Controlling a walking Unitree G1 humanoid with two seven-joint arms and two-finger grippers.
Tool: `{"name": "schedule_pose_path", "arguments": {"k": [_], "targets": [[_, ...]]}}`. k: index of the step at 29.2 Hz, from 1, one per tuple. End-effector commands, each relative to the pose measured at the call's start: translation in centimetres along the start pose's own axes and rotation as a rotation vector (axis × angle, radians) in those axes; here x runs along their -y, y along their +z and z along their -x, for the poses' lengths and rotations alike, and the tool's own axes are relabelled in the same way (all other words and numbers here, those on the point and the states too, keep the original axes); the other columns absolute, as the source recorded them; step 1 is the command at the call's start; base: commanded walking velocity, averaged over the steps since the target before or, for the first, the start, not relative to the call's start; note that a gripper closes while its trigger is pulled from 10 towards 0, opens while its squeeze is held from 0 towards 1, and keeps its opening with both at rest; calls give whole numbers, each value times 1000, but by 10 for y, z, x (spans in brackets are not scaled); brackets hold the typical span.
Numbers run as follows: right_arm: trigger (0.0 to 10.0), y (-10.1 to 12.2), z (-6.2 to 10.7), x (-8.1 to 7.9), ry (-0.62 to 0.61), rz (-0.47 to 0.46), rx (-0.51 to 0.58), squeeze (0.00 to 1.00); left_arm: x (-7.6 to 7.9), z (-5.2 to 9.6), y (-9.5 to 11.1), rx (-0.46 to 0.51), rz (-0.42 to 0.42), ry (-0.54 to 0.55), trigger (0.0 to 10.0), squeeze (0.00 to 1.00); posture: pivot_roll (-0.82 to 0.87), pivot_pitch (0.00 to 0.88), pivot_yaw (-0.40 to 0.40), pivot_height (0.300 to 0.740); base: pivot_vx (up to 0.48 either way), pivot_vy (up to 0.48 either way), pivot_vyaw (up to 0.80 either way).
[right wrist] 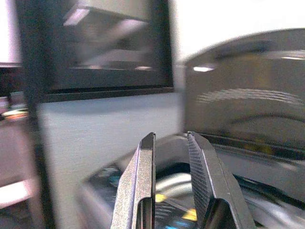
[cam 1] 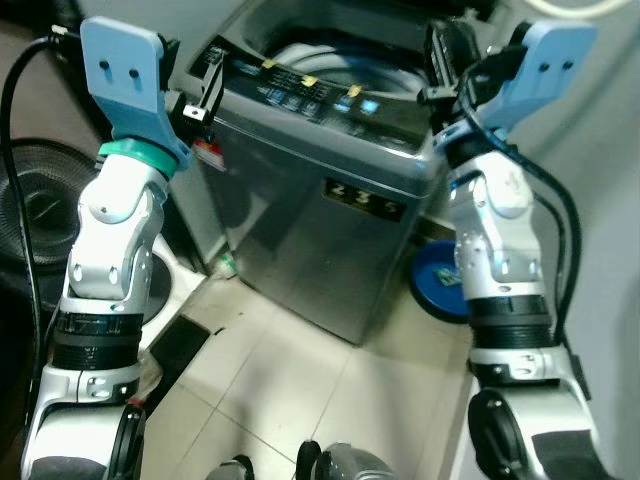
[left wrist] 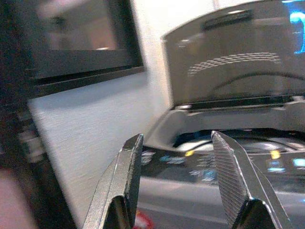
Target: Clothes washing
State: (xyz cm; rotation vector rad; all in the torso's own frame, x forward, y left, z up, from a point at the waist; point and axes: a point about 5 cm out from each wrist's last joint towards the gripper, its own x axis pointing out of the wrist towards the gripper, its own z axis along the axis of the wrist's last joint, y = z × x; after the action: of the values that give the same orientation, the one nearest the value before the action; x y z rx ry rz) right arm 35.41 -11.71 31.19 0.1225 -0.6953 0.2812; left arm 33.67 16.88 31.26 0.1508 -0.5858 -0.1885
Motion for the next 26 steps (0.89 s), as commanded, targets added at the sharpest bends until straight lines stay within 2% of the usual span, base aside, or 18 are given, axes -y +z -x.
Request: {"name": "schedule_pose_path", "arguments": {"k": [1, 12, 17, 23, 26], "targets": [[10000, 0, 0, -1, 4, -1, 4, 0, -2, 2, -1, -4, -13, 4, 10000, 0, 57, 63, 10, 740, 0, 0, 788], [10000, 1, 0, -1, 5, -9, 10, 0, -2, 2, -1, -5, -16, 3, 10000, 0, 57, 60, 10, 740, 0, 0, 788], [10000, 0, 1, -5, 20, -38, 5, 0, -2, 1, 0, 2, -24, 3, 10000, 0, 57, 60, 10, 740, 0, 0, 0], [10000, -1, 2, -7, 39, -34, 3, 0, -2, 1, 0, 0, -28, 8, 10000, 0, 58, 64, 12, 740, 472, 0, 0], [10000, -2, 2, -8, 44, -17, -1, 0, -2, 1, 0, 1, -30, 9, 10000, 0, 57, 67, 12, 740, 469, 0, 713]]}}
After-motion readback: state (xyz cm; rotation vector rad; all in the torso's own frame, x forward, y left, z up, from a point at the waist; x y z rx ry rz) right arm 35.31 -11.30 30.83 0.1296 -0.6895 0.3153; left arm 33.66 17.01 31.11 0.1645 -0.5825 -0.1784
